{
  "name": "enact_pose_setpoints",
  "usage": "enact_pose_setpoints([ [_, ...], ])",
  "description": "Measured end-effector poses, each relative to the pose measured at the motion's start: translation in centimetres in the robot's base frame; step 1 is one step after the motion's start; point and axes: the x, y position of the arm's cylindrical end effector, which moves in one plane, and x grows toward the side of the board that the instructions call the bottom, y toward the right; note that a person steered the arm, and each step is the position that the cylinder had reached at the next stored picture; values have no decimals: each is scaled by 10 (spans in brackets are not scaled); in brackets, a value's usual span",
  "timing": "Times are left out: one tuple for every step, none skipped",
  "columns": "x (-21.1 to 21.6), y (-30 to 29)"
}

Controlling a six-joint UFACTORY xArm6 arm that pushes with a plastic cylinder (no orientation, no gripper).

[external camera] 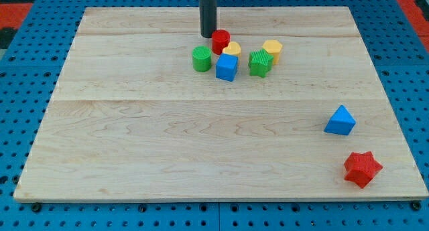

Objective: Slide blue triangle to yellow hexagon

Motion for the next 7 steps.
enact_pose_setpoints([
  [5, 12],
  [13, 11],
  [-22, 42],
  [-8, 158],
  [55, 260],
  [140, 279],
  [189, 239],
])
